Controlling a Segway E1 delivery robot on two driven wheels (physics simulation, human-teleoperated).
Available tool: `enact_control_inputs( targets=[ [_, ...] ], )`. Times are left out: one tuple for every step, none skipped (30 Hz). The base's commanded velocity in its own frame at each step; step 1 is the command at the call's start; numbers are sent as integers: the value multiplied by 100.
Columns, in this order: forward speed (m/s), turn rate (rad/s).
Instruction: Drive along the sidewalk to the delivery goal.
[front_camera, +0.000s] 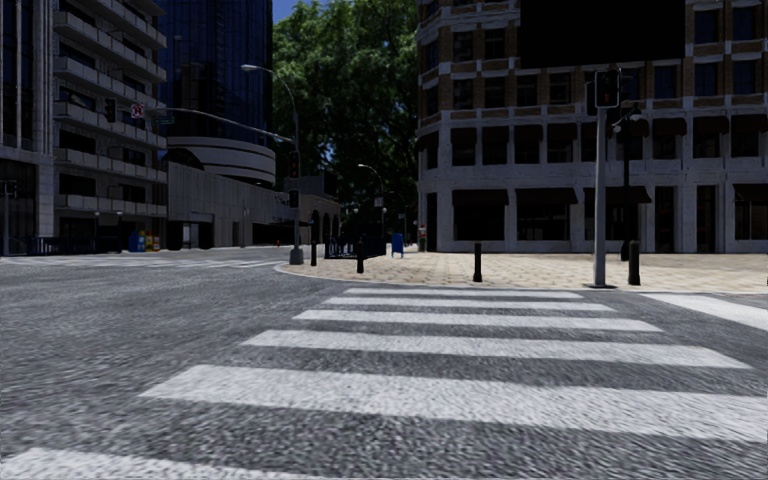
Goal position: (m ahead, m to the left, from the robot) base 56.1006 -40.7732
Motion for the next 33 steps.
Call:
enact_control_inputs(
  targets=[
    [192,33],
    [192,0],
    [192,0],
    [192,0],
    [192,0],
    [192,0],
    [192,0],
    [192,0],
    [192,0],
    [192,0],
    [192,0],
    [192,0],
    [192,0],
    [192,0],
    [192,0],
    [192,0],
    [192,0],
    [191,0],
    [191,0],
    [190,0],
    [189,0],
    [189,0],
    [189,0],
    [189,0],
    [189,0],
    [189,0],
    [189,0],
    [189,0],
    [189,0],
    [189,0],
    [189,0],
    [189,0],
    [189,0]
  ],
)
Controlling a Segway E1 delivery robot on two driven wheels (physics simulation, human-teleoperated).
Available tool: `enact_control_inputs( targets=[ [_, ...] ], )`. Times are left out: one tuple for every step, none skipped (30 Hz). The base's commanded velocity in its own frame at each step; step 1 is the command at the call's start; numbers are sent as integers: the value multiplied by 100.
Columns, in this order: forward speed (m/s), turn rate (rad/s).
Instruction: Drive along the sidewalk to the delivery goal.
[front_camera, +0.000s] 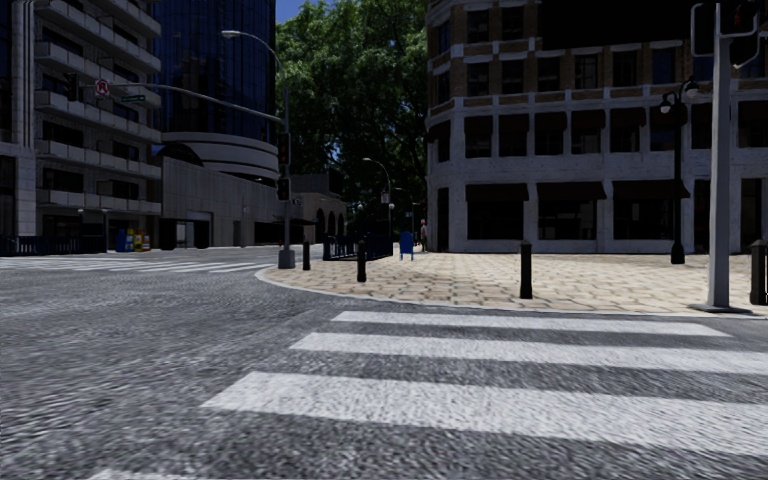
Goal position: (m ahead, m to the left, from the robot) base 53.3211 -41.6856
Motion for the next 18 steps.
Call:
enact_control_inputs(
  targets=[
    [189,0],
    [189,0],
    [189,0],
    [189,0],
    [189,0],
    [189,0],
    [189,0],
    [189,0],
    [189,0],
    [189,0],
    [189,0],
    [188,0],
    [188,0],
    [188,0],
    [188,0],
    [188,0],
    [188,-5],
    [188,-6]
  ],
)
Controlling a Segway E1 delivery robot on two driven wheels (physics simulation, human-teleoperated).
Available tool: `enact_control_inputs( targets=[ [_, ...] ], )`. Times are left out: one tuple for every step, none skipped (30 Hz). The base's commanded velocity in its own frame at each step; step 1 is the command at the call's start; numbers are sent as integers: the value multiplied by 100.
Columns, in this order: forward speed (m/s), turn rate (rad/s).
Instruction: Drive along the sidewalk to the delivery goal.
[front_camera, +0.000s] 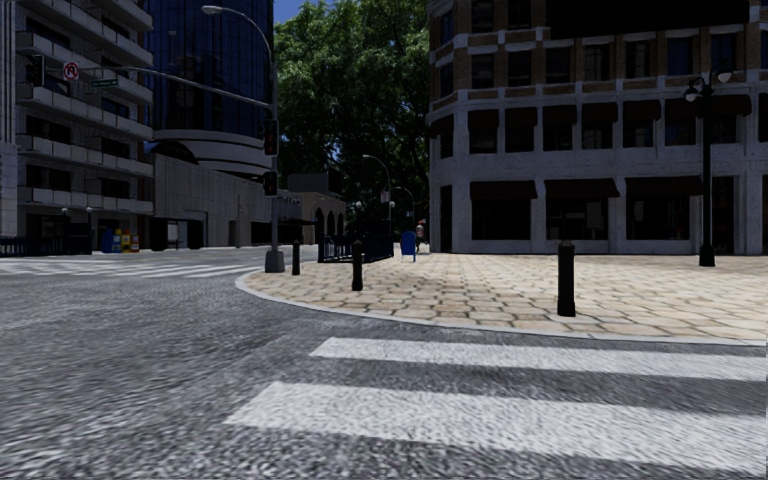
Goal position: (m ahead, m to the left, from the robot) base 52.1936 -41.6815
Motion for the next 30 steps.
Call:
enact_control_inputs(
  targets=[
    [188,-7],
    [188,-7],
    [188,-7],
    [188,-7],
    [188,-7],
    [188,-7],
    [188,-7],
    [188,-7],
    [188,-7],
    [188,-7],
    [188,-7],
    [188,-8],
    [188,-16],
    [188,-24],
    [188,-24],
    [188,-27],
    [188,-27],
    [188,-27],
    [188,-27],
    [188,-27],
    [188,-27],
    [188,-27],
    [188,-27],
    [188,-27],
    [188,-27],
    [188,-27],
    [188,-27],
    [188,-27],
    [188,-28],
    [188,-28]
  ],
)
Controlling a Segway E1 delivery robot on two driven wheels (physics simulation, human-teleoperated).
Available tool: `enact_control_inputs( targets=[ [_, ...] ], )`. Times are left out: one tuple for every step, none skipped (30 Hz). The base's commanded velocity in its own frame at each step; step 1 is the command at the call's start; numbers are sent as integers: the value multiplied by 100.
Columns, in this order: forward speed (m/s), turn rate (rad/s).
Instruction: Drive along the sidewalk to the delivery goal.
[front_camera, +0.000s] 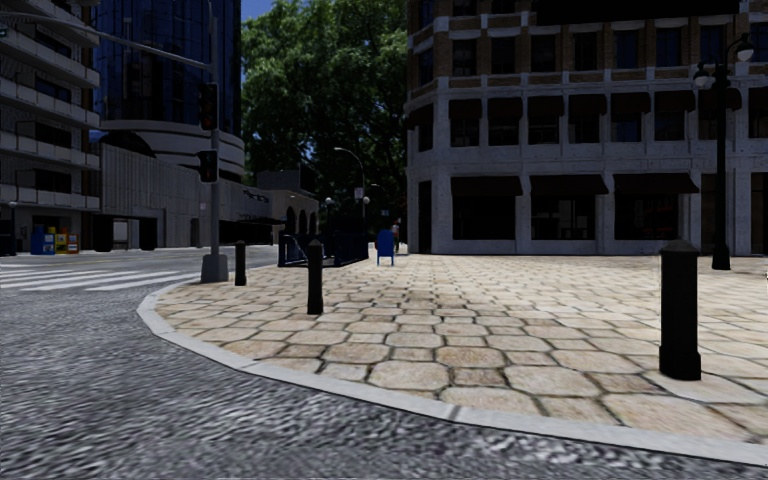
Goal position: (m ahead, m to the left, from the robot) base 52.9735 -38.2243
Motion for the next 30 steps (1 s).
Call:
enact_control_inputs(
  targets=[
    [188,-28],
    [188,-31],
    [188,-43],
    [188,-43],
    [188,-48],
    [188,-49],
    [188,-49],
    [188,-49],
    [188,-49],
    [188,-49],
    [188,-49],
    [188,-49],
    [188,-49],
    [188,-49],
    [188,-49],
    [188,-49],
    [188,-49],
    [188,-49],
    [188,-49],
    [188,-49],
    [188,-49],
    [188,-49],
    [188,-49],
    [188,-49],
    [188,-49],
    [188,-49],
    [188,-49],
    [188,-49],
    [188,-49],
    [188,-49]
  ],
)
